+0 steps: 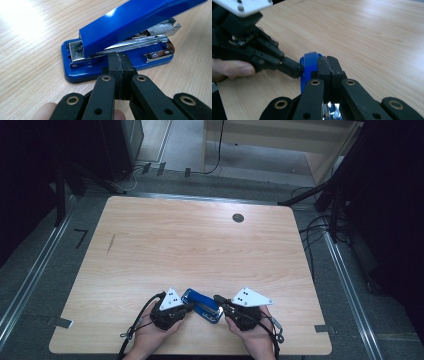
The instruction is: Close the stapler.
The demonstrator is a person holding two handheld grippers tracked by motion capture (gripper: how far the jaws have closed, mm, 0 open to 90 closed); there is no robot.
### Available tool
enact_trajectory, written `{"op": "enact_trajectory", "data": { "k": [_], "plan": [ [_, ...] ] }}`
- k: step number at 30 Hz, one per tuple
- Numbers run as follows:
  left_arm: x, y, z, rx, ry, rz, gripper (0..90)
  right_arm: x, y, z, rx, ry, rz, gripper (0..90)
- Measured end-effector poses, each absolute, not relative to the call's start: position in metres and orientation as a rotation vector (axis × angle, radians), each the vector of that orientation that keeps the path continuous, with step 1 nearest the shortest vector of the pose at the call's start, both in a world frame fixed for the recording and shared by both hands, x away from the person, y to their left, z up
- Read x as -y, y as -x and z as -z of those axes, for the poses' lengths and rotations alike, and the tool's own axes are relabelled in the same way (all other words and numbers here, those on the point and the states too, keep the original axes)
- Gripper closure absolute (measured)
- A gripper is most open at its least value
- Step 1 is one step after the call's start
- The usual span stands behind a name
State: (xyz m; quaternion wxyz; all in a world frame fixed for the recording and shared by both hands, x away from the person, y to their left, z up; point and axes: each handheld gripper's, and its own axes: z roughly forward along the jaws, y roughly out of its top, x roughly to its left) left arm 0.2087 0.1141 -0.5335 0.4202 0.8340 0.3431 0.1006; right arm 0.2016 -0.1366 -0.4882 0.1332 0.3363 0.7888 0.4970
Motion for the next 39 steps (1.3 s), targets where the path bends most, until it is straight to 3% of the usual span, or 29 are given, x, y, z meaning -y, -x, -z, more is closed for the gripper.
{"op": "enact_trajectory", "data": {
  "k": [15, 39],
  "plan": [
    [-0.114, -0.209, 0.533, -0.857, -2.097, -0.253, 90.0, 0.138, -0.186, 0.513, -2.305, -0.979, -1.421, 90.0],
    [-0.117, -0.207, 0.533, -0.86, -2.073, -0.253, 90.0, 0.141, -0.178, 0.509, -2.255, -1.033, -1.446, 90.0]
  ]
}}
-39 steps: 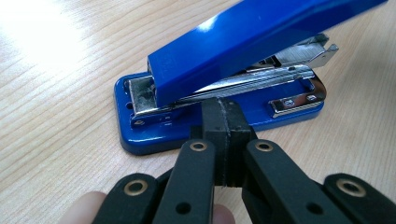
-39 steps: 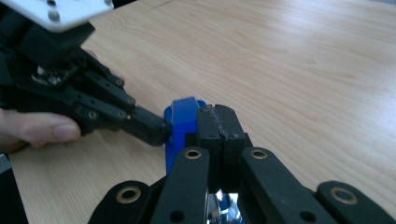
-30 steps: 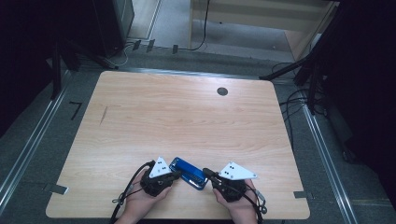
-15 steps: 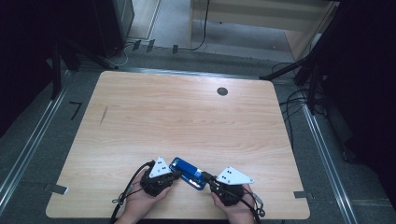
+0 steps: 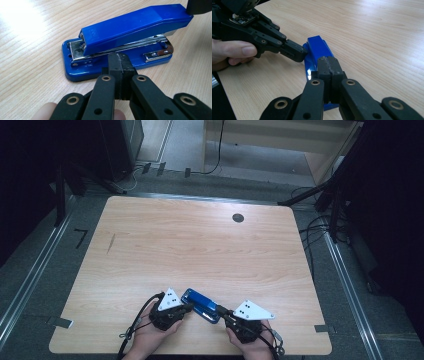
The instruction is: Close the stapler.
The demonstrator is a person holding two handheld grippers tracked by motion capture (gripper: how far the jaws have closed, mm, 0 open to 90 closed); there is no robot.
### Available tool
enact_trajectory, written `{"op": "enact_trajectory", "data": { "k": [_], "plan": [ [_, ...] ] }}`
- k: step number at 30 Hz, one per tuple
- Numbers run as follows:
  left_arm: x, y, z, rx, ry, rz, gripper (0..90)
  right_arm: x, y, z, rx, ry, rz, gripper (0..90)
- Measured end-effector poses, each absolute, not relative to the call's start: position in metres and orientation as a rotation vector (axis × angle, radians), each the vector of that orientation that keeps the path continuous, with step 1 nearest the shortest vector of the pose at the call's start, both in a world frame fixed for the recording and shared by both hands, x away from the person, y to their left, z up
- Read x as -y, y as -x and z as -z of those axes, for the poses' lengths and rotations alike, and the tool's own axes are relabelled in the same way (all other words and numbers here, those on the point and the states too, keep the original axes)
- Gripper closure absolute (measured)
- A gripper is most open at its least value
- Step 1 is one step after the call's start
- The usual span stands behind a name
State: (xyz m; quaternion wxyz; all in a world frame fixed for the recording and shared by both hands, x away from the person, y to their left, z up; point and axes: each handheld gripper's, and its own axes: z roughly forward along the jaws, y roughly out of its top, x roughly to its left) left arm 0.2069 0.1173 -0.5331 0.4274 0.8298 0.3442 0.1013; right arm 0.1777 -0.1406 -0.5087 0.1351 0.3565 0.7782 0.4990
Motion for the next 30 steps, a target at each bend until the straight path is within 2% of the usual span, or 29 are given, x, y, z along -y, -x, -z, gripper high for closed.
{"op": "enact_trajectory", "data": {
  "k": [10, 17, 20, 23, 30],
  "plan": [
    [-0.13, -0.202, 0.527, -0.909, -2.01, -0.294, 90.0, 0.141, -0.169, 0.514, -2.276, -1.081, -1.464, 90.0],
    [-0.159, -0.2, 0.519, -0.984, -1.906, -0.355, 90.0, 0.134, -0.17, 0.52, -2.302, -1.083, -1.444, 90.0],
    [-0.172, -0.2, 0.518, -1.015, -1.851, -0.37, 80.4, 0.131, -0.17, 0.522, -2.312, -1.074, -1.431, 90.0],
    [-0.184, -0.198, 0.518, -1.039, -1.807, -0.447, 69.5, 0.129, -0.171, 0.524, -2.321, -1.059, -1.403, 90.0],
    [-0.209, -0.2, 0.522, -1.107, -1.752, -0.513, 53.2, 0.132, -0.178, 0.526, -2.299, -1.079, -1.393, 90.0]
  ]
}}
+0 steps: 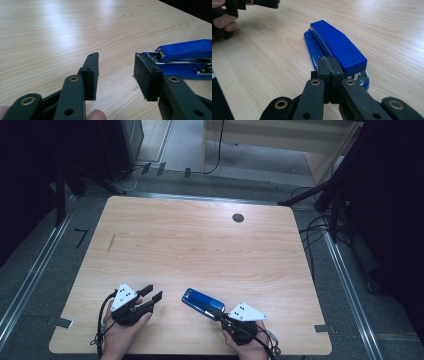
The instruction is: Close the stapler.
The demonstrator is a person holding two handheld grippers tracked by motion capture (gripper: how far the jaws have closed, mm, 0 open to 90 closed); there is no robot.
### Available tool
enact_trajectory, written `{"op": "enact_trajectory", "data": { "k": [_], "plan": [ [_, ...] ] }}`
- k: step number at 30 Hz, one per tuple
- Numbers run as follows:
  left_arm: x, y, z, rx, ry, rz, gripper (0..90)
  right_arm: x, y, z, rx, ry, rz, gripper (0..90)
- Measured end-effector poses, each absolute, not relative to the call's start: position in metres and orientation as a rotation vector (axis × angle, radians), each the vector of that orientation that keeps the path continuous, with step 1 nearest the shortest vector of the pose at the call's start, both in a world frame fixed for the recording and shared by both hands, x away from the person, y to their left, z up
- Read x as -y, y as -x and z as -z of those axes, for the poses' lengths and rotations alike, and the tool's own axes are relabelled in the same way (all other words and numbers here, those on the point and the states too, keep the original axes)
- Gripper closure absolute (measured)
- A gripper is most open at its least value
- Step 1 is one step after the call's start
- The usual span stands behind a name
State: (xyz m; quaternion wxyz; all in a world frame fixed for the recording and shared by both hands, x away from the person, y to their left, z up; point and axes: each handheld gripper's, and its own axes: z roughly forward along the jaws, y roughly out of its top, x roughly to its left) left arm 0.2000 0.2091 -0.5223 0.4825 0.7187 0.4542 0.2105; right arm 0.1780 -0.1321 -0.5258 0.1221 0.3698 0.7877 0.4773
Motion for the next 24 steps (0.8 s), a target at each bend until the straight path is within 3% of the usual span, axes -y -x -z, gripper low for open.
{"op": "enact_trajectory", "data": {
  "k": [15, 24],
  "plan": [
    [-0.236, -0.196, 0.524, -1.204, -1.708, -0.576, 43.2, 0.139, -0.198, 0.531, -2.274, -1.106, -1.364, 90.0],
    [-0.248, -0.191, 0.524, -1.261, -1.706, -0.636, 26.3, 0.142, -0.21, 0.531, -2.257, -1.133, -1.381, 90.0]
  ]
}}
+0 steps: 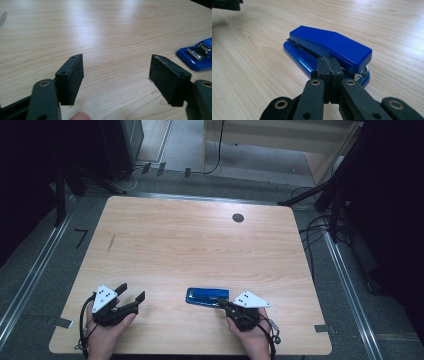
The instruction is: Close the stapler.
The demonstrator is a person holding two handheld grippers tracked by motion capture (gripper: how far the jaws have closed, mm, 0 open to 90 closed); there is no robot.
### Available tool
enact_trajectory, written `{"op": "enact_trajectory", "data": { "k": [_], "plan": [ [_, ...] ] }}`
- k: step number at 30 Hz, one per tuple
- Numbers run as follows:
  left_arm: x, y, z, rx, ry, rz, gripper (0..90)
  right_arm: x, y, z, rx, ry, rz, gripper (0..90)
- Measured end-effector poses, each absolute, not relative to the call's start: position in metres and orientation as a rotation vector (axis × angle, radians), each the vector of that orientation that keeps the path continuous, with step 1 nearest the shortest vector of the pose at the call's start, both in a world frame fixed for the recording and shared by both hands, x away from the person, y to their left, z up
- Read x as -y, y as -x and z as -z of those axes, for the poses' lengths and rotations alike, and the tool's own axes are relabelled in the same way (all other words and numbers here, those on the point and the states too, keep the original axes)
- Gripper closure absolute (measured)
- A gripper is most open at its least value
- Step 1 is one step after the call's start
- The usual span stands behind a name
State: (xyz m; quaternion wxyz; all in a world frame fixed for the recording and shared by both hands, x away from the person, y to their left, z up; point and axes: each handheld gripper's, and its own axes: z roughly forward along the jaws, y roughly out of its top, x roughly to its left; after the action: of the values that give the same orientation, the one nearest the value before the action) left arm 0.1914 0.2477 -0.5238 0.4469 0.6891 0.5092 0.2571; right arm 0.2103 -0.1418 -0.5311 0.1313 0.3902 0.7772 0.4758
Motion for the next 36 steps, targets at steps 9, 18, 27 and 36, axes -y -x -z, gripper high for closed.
{"op": "enact_trajectory", "data": {
  "k": [9, 18, 27, 36],
  "plan": [
    [-0.254, -0.187, 0.523, -1.324, -1.719, -0.672, 17.6, 0.139, -0.217, 0.532, -2.263, -1.129, -1.379, 90.0],
    [-0.255, -0.189, 0.525, -1.37, -1.713, -0.667, 14.8, 0.139, -0.219, 0.534, -2.264, -1.117, -1.356, 90.0],
    [-0.256, -0.187, 0.525, -1.345, -1.706, -0.664, 12.9, 0.151, -0.216, 0.53, -2.27, -1.116, -1.416, 80.1],
    [-0.257, -0.188, 0.526, -1.344, -1.703, -0.632, 12.9, 0.166, -0.209, 0.526, -2.204, -1.09, -1.43, 61.6]
  ]
}}
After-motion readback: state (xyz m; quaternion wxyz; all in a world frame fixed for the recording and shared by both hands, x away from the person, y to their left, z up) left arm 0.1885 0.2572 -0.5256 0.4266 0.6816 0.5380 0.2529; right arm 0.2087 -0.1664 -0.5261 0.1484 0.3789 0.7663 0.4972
